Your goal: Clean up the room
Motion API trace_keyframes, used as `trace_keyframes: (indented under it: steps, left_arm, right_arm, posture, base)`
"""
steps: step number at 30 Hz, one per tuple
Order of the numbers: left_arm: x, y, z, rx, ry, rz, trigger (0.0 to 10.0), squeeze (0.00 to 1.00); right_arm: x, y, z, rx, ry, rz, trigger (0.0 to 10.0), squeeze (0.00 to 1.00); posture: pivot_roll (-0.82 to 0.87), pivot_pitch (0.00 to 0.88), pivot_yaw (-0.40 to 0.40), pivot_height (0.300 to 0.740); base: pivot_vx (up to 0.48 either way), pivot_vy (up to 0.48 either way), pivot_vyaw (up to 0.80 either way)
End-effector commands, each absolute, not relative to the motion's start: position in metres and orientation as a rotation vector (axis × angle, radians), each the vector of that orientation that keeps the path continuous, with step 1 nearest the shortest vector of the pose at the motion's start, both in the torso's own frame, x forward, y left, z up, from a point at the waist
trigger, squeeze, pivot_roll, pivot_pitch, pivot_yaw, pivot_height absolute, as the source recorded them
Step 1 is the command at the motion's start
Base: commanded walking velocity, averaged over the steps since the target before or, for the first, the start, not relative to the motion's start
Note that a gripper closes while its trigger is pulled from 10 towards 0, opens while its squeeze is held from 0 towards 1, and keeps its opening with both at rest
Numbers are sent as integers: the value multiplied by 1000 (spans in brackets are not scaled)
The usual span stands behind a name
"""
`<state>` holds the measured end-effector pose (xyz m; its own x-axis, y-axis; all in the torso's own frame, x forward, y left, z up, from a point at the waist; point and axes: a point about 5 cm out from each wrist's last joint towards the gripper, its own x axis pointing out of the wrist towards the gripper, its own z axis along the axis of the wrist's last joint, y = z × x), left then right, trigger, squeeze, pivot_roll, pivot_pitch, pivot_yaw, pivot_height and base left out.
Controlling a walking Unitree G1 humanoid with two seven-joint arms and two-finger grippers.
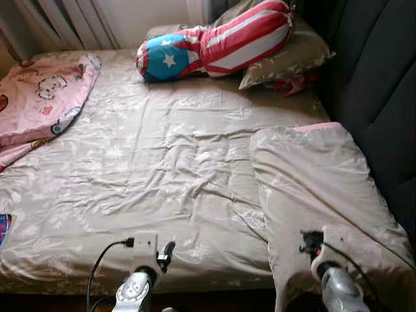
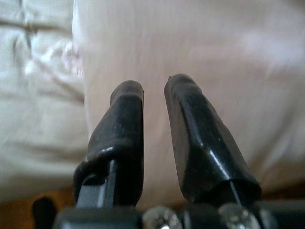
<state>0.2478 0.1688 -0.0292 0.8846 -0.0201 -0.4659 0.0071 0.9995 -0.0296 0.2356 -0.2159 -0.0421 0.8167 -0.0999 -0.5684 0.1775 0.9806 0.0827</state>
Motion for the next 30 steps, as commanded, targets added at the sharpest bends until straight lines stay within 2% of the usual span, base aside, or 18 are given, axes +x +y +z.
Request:
trace_keyframes:
  steps: [1, 2, 9, 14, 30]
  left_arm:
    - [239, 174, -38, -31, 532, 12, 10000, 0]
    - [235, 174, -42, -33, 561, 17, 10000, 0]
    - [215, 175, -62, -25, 712, 39, 10000, 0]
    - [199, 178, -74, -26, 803, 65, 10000, 0]
    - [184, 182, -82, -14, 862, 109, 10000, 0]
  right_arm:
    - [220, -209, -55, 142, 680, -127, 10000, 0]
    - [215, -207, -59, 146, 706, -109, 10000, 0]
    - [191, -203, -76, 90, 852, -86, 10000, 0]
    - [187, -195, -79, 55, 858, -68, 10000, 0]
    - [176, -189, -86, -29, 914, 6, 10000, 0]
  posture:
    - [-148, 66, 29, 740]
    - [-150, 33, 24, 740]
    - [-138, 3, 18, 740]
    - [-139, 0, 24, 740]
    - [-126, 3, 13, 740]
  base:
    - [0, 0, 0]
    - [0, 0, 0]
    - [0, 0, 0]
    - [0, 0, 0]
    - [0, 0, 0]
